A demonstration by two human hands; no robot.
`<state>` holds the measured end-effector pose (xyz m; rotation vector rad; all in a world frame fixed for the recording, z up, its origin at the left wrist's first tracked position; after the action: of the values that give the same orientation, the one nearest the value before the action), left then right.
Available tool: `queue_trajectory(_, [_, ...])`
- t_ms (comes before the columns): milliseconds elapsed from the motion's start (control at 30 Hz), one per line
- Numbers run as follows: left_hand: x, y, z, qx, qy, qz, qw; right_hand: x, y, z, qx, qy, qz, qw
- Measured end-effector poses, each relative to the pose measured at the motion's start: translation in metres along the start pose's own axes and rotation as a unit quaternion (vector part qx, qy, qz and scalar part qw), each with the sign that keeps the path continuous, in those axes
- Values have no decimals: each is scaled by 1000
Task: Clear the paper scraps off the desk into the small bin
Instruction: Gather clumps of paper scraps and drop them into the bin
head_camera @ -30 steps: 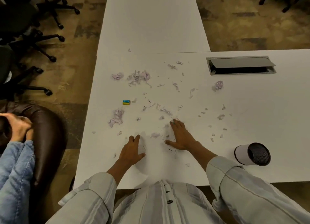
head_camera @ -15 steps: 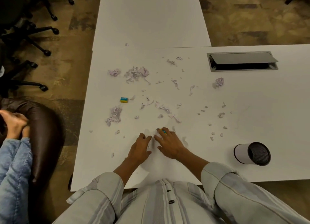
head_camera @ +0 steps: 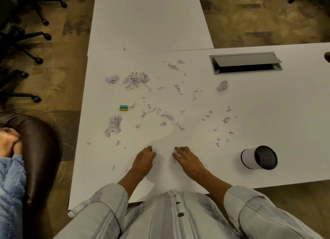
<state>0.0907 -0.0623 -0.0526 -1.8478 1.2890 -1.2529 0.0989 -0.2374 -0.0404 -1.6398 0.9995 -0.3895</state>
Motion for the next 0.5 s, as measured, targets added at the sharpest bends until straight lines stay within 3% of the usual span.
queue_trajectory(233, [5,-17,4,66,-55,-94,992,14,-3,14,8,14,15,1000])
queue_trajectory(333, [9,-23,6,85,-85,-145,982,21,-9,19,41,70,104,991])
queue_trajectory(400, [16,-29,8,94,-100,-171,976,36,-15,13,96,158,246,951])
queue_trajectory(500, [38,-38,15,100,-84,-179,975,58,-32,-7,199,236,420,854])
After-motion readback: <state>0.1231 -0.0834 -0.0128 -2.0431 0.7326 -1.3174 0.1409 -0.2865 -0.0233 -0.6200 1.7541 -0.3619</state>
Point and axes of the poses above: each hand's wrist, its own z-axis towards the middle knuckle, its own y-axis out of the palm, x = y × z, the point moved 7 cm from there along z, towards the middle knuckle, and after that the axes turned 2 degrees about z, right-handed, at the moved point
